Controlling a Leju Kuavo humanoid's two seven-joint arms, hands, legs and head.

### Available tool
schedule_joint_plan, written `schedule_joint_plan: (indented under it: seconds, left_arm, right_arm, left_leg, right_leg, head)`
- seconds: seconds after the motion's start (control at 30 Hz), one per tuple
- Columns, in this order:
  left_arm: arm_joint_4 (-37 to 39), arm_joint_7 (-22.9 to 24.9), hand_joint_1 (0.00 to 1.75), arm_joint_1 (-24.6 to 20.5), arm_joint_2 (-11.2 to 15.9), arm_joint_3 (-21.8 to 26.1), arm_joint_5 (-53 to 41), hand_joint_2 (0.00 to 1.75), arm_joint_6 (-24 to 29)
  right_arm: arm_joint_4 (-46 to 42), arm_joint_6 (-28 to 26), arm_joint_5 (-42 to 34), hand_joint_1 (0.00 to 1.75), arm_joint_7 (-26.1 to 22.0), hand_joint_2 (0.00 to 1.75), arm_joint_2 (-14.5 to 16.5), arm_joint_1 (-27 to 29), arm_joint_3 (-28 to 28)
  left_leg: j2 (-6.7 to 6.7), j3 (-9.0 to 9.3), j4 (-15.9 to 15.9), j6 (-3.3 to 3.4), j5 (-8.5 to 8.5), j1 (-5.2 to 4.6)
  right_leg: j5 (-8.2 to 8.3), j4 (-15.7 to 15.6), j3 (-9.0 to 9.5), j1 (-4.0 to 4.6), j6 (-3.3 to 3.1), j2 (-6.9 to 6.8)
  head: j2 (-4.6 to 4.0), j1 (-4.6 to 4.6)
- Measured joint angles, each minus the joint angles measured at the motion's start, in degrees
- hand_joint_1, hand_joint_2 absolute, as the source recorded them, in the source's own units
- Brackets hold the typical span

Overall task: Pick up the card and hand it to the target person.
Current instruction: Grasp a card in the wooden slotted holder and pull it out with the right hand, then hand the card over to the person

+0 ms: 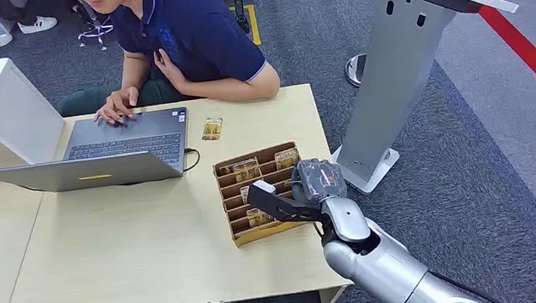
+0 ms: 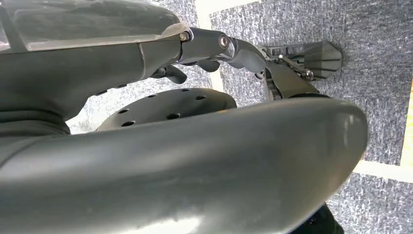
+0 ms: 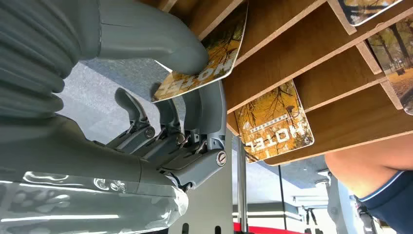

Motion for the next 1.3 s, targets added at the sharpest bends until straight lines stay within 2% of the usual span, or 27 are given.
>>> schedule_joint_plan:
  seconds: [0.3,0.47,0.87,1.07,1.3]
  left_arm:
    - [0.0,-0.5,0.0,0.0,0.0,0.0,0.5,0.0,0.4]
    - [0.0,-0.5,0.0,0.0,0.0,0.0,0.6,0.0,0.5]
    - [0.0,0.1,0.0,-0.1,0.0,0.0,0.5,0.0,0.7]
    - [0.0,0.1,0.0,-0.2,-0.3,0.0,0.5,0.0,0.8]
    - [0.0,0.1,0.0,-0.4,-0.5,0.0,0.5,0.0,0.6]
  right_arm:
    - [-1.3,0.3,0.1,1.48,0.1,1.75,-0.3,0.0,0.0]
    - [-5.8,1.7,-0.7,1.48,0.5,1.75,-0.8,-0.6,-0.1]
    - [-15.9,3.5,-6.0,1.48,1.0,1.75,-1.5,-8.7,0.6]
    - [-15.5,2.0,-6.3,1.48,-1.0,1.75,-1.0,-12.5,2.0]
    - [-10.1,-2.9,-3.7,1.48,-3.6,1.75,0.8,-14.7,3.8]
  left_leg:
    - [0.0,0.0,0.0,0.0,0.0,0.0]
    - [0.01,-0.01,0.0,0.0,0.0,0.0]
    - [0.02,0.0,0.0,-0.01,0.02,0.0]
    - [0.01,-0.02,0.0,-0.01,0.02,0.0]
    - [-0.01,-0.02,0.0,-0.01,0.02,0.0]
  right_leg:
    - [0.0,0.0,0.0,0.0,0.0,0.0]
    - [0.0,0.0,-0.01,0.0,0.0,0.01]
    - [0.01,0.0,0.0,0.0,0.0,0.01]
    - [0.01,0.0,0.0,0.0,0.0,0.01]
    - [0.01,0.0,0.01,0.0,0.0,0.0]
  head:
    - [0.0,0.02]
    - [0.0,-0.02]
    - [0.0,-0.02]
    - [0.0,-0.02]
    - [0.0,-0.03]
